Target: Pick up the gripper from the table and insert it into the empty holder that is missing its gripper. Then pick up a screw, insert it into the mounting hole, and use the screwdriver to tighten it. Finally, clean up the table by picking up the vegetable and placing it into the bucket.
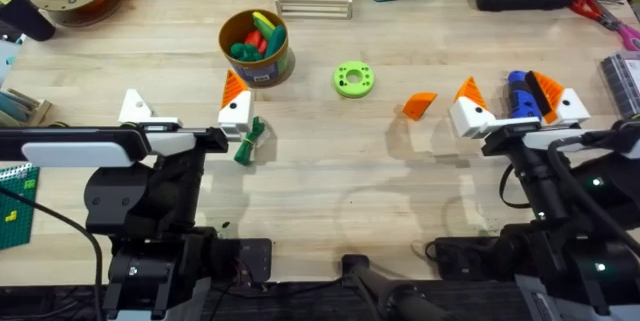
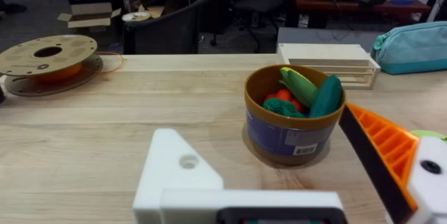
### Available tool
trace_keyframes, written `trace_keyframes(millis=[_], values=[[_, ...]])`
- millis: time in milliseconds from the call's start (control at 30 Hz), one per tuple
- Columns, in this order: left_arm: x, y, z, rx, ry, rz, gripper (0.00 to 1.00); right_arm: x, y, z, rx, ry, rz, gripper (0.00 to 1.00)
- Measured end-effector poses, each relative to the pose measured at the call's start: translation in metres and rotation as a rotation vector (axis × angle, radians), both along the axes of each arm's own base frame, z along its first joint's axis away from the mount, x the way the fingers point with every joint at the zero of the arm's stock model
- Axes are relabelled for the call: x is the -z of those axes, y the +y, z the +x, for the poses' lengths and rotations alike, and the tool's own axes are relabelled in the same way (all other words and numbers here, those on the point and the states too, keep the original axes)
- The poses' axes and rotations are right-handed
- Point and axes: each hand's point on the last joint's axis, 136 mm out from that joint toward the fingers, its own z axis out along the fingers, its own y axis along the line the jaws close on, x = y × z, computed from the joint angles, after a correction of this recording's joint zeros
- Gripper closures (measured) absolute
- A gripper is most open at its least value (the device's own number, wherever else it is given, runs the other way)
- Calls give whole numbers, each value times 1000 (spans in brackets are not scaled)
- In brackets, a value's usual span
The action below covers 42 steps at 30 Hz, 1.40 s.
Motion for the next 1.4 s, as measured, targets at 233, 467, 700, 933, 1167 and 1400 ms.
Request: trace_keyframes(millis=[233, 467, 700, 933, 1167, 1400], values=[[0, 0, 0, 0, 0, 0, 14, 1, 0, 0, 0, 3, 0, 12], [-4, 0, -3, 0, 23, -1, 14, -12, 0, 1, 1, -46, -1, 10], [-57, -15, -33, 97, 300, 46, 14, -38, 0, -29, 0, 190, -1, 10], [-54, -29, -45, 203, 705, 41, 14, -94, 0, -52, 0, 299, -2, 12], [-26, -39, -32, 265, 913, -5, 15, -117, 0, -52, 0, 288, -2, 11], [-26, -55, -17, 353, 905, -43, 181, -116, 0, -52, 0, 292, -2, 12]])
